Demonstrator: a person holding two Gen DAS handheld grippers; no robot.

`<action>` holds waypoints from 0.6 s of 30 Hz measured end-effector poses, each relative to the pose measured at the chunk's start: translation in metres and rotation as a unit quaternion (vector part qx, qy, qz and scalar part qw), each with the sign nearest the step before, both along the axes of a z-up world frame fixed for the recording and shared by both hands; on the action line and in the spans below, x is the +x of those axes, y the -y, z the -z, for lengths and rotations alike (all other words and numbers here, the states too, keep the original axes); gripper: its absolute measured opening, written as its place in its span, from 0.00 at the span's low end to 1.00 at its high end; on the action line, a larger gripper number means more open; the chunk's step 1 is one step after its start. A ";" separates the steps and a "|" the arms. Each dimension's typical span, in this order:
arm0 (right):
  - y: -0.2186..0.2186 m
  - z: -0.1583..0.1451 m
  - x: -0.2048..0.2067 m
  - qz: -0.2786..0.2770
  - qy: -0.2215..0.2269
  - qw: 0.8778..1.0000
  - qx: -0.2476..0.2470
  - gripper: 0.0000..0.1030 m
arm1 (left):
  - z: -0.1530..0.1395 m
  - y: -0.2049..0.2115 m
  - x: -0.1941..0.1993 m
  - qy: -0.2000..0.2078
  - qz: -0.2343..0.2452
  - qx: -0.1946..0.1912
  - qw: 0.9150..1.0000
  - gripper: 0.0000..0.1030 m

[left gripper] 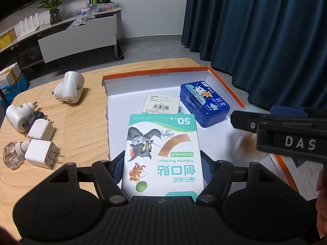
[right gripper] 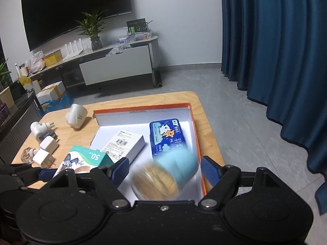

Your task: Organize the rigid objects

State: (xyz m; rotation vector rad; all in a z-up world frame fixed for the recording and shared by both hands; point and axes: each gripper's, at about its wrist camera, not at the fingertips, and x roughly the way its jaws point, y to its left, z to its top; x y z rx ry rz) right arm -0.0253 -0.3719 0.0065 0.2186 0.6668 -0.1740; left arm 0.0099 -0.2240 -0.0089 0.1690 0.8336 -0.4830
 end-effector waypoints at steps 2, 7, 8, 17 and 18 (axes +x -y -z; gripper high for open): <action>0.003 -0.003 -0.003 0.011 0.010 1.000 -0.001 0.89 | 0.001 0.002 0.001 -0.001 0.002 0.000 1.000 0.69; 0.012 -0.011 -0.011 0.035 0.032 0.999 0.010 0.89 | 0.003 0.008 0.003 -0.012 0.028 -0.014 0.999 0.71; 0.013 -0.013 -0.011 0.034 0.034 0.999 0.011 0.89 | 0.003 0.009 0.002 -0.015 0.033 -0.014 0.999 0.71; 0.003 -0.020 -0.012 0.020 0.035 0.999 0.009 0.89 | -0.012 -0.002 -0.004 0.002 0.014 -0.027 1.000 0.83; 0.000 -0.021 -0.011 0.018 0.036 0.999 0.009 0.89 | -0.014 -0.006 -0.003 0.003 0.006 -0.028 1.000 0.83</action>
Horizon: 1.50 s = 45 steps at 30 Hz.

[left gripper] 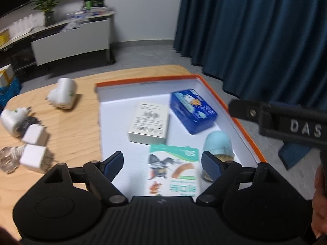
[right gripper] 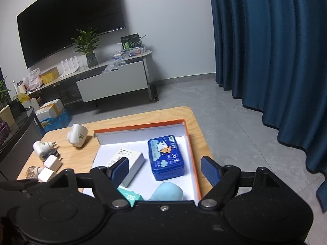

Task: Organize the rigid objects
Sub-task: 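Lower bandage box into lid with left gripper while right releases toothpick holder there, then withdraw both grippers from the lid toward the white adapters and chargers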

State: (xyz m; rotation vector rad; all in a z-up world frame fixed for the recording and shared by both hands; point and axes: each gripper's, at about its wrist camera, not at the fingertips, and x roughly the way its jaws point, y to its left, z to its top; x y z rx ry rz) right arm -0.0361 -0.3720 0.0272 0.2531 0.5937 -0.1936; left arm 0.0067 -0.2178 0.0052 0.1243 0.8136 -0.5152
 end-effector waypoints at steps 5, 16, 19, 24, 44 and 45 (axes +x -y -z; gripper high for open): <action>-0.013 -0.001 0.006 -0.014 -0.004 1.000 0.001 0.89 | -0.009 -0.021 0.008 0.006 -0.043 0.009 0.999 0.84; -0.048 -0.002 0.024 -0.049 -0.009 0.999 0.007 0.89 | -0.021 -0.071 0.019 0.012 -0.106 0.010 0.994 0.84; -0.057 -0.003 0.028 -0.059 -0.010 0.998 0.006 0.89 | -0.024 -0.081 0.020 0.014 -0.118 0.009 0.993 0.84; -0.072 -0.005 0.034 -0.075 -0.012 0.997 0.006 0.89 | -0.025 -0.095 0.023 0.016 -0.132 0.008 0.991 0.84; -0.136 -0.003 0.063 -0.143 -0.022 0.989 0.000 0.89 | -0.024 -0.157 0.030 0.016 -0.187 0.000 0.982 0.84; -0.139 -0.002 0.064 -0.146 -0.022 0.989 0.001 0.89 | -0.023 -0.160 0.030 0.016 -0.190 0.000 0.982 0.84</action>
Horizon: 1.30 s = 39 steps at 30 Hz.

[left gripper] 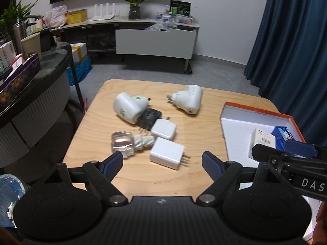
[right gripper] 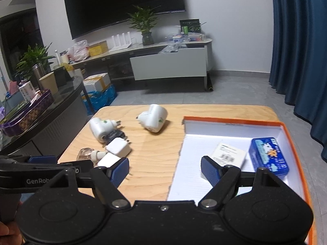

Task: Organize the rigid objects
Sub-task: 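Withdraw both grippers from the lid toward the white adapters and chargers, then grasp clear refill bottle with left gripper while right grasps white charger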

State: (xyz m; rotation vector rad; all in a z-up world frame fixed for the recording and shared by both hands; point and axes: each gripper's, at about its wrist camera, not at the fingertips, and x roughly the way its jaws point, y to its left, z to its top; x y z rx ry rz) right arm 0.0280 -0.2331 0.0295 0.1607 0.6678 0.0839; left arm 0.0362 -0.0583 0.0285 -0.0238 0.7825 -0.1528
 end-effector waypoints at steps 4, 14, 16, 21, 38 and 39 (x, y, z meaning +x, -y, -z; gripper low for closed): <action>-0.012 0.002 0.004 -0.013 -0.002 1.000 -0.002 0.90 | 0.003 -0.012 0.001 -0.002 -0.012 -0.002 1.000 0.84; -0.021 0.012 0.007 -0.028 -0.013 1.000 0.002 0.89 | 0.027 -0.050 0.019 -0.025 -0.064 0.008 0.998 0.86; -0.022 0.013 0.008 -0.029 -0.014 0.999 0.004 0.89 | 0.032 -0.053 0.024 -0.028 -0.064 0.012 0.998 0.88; -0.022 0.017 0.011 -0.031 -0.018 0.999 0.008 0.89 | 0.046 -0.055 0.043 -0.030 -0.048 0.026 0.998 0.91; -0.026 0.029 0.023 -0.035 -0.028 0.999 0.012 0.89 | 0.075 -0.044 0.069 0.022 0.021 0.044 0.999 0.78; -0.029 0.030 0.025 -0.037 -0.029 0.999 0.012 0.89 | 0.075 -0.042 0.068 0.027 0.029 0.046 0.998 0.67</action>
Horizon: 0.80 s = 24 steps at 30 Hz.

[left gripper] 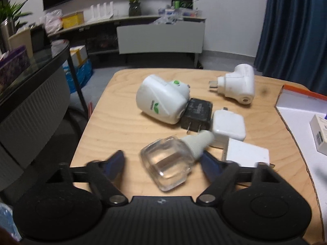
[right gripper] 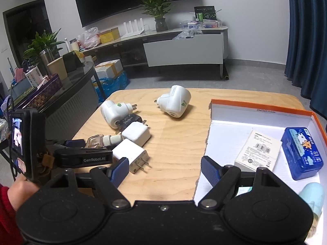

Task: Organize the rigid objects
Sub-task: 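Grasp clear refill bottle with left gripper while right grasps white charger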

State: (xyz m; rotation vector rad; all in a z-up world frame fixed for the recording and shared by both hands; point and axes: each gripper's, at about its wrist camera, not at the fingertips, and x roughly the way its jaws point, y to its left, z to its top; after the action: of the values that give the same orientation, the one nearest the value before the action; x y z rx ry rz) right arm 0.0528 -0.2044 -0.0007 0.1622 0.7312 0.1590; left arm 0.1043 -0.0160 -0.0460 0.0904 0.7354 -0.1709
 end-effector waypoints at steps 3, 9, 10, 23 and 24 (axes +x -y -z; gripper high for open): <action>-0.007 0.003 0.005 -0.007 -0.004 1.000 0.000 0.89 | -0.002 0.003 -0.003 0.004 0.012 -0.002 1.000 0.61; -0.025 0.006 0.015 -0.033 -0.011 0.999 -0.005 0.89 | -0.010 -0.001 -0.006 -0.001 -0.008 -0.009 1.000 0.60; -0.028 0.007 0.018 -0.037 -0.013 0.999 -0.005 0.89 | -0.013 -0.004 -0.006 -0.001 -0.014 -0.013 1.000 0.60; -0.072 0.038 0.069 -0.085 -0.049 0.994 -0.040 0.89 | -0.019 -0.032 -0.013 -0.014 -0.058 -0.050 0.997 0.52; -0.074 0.040 0.072 -0.087 -0.048 0.994 -0.044 0.89 | -0.021 -0.032 -0.013 -0.010 -0.060 -0.049 0.997 0.52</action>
State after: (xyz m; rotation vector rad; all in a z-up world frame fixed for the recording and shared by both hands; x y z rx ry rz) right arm 0.1247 -0.1305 -0.0407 0.0213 0.8473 0.2848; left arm 0.0914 0.0163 -0.0252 -0.0495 0.7487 -0.0940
